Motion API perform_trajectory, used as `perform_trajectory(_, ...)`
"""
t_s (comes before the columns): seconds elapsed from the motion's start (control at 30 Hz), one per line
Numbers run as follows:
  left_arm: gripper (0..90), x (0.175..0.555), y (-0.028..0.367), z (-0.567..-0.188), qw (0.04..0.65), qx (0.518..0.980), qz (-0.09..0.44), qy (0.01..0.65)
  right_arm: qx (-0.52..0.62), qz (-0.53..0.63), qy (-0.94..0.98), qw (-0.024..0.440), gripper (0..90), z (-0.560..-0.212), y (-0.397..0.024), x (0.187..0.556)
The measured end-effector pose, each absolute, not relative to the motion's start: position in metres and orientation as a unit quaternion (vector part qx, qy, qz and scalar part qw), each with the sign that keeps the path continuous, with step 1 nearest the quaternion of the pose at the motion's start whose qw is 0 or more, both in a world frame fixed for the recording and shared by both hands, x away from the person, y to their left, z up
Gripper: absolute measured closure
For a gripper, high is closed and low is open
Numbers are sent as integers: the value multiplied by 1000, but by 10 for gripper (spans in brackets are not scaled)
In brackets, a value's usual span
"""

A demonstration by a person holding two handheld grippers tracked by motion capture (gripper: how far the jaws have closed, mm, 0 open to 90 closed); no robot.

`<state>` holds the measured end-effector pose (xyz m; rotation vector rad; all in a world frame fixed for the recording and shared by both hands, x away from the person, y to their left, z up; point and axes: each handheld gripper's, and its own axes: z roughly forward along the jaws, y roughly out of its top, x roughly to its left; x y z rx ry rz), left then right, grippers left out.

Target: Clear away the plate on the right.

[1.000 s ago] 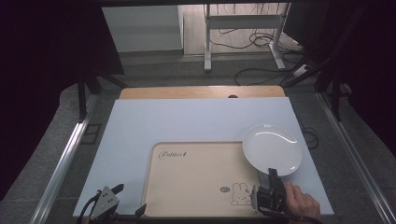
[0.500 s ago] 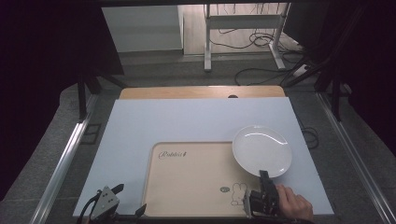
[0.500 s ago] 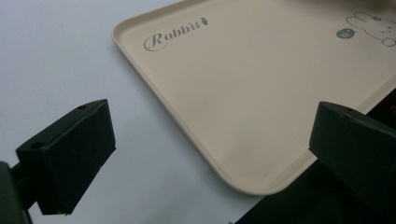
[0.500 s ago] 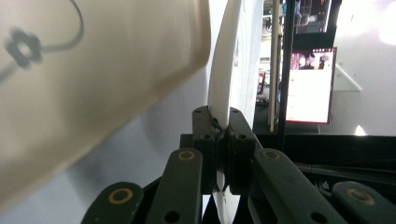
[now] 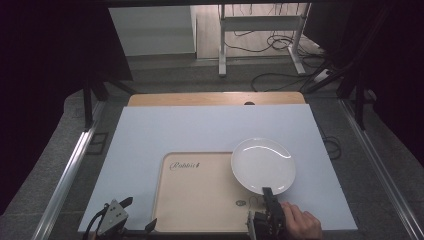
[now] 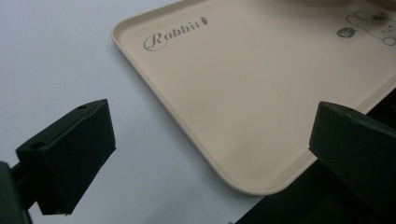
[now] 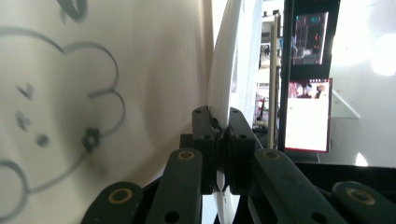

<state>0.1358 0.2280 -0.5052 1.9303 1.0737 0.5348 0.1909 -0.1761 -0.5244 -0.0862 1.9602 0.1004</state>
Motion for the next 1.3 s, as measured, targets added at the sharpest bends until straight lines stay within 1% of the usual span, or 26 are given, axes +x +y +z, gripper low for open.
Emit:
perform_trajectory(0.2,0,136,228,-505,421,771,213,428,-53,64,825,558,846,-527,-166,187)
perform_trajectory(0.23,0,136,228,-505,421,771,213,428,-55,63,829,553,846,-526,-162,183)
perform_trajectory(0.3,0,136,228,-505,421,771,214,428,-61,75,823,559,846,-528,-159,183)
perform_trajectory(0.57,0,136,228,-505,421,771,214,427,-80,85,828,549,845,-530,-143,173)
perform_trajectory(0.63,0,136,228,-505,421,771,214,427,-88,96,824,552,845,-532,-138,171)
perform_trajectory(0.67,0,136,228,-505,421,771,214,427,-83,80,815,568,845,-532,-135,167)
perform_trajectory(1.3,0,136,228,-505,423,770,213,427,-127,106,821,547,844,-546,-101,156)
